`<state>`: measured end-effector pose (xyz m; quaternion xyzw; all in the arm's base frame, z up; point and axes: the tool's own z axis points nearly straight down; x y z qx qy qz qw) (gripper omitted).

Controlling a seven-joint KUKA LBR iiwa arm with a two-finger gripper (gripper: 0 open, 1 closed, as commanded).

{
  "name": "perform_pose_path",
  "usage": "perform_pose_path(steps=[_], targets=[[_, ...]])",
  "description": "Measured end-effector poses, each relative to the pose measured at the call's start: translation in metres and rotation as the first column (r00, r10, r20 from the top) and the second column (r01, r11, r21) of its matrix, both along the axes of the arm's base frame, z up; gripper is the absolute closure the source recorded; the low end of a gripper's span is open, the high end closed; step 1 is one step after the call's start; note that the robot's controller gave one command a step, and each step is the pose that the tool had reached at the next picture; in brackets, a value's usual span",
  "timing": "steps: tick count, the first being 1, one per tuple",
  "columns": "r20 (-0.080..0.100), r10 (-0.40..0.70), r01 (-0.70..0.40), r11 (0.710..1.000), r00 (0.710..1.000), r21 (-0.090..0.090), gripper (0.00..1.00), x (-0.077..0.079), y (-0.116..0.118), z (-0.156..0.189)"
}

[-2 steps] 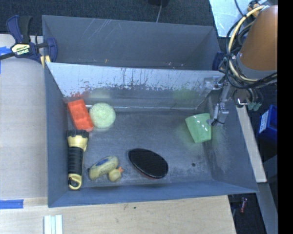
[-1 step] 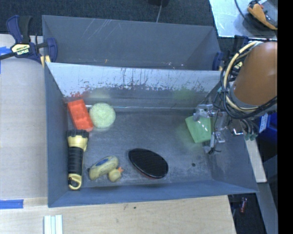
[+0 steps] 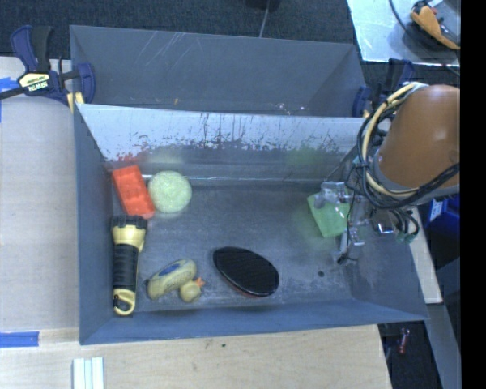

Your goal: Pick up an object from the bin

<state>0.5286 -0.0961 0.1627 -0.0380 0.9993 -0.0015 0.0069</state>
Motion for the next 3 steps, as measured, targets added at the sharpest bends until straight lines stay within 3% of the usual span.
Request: perform_pose_path(steps=[1,2,3], targets=[[0.002,-0.011,0.011,1.000,1.000,0.000,0.00,0.028,0.005,0.119],[0.010,-0.013,0.013,1.000,1.000,-0.002,0.00,0.020,0.005,0.134],[0.014,0.047,-0.047,0.999,0.999,-0.003,1.00,0.013,0.040,0.045]])
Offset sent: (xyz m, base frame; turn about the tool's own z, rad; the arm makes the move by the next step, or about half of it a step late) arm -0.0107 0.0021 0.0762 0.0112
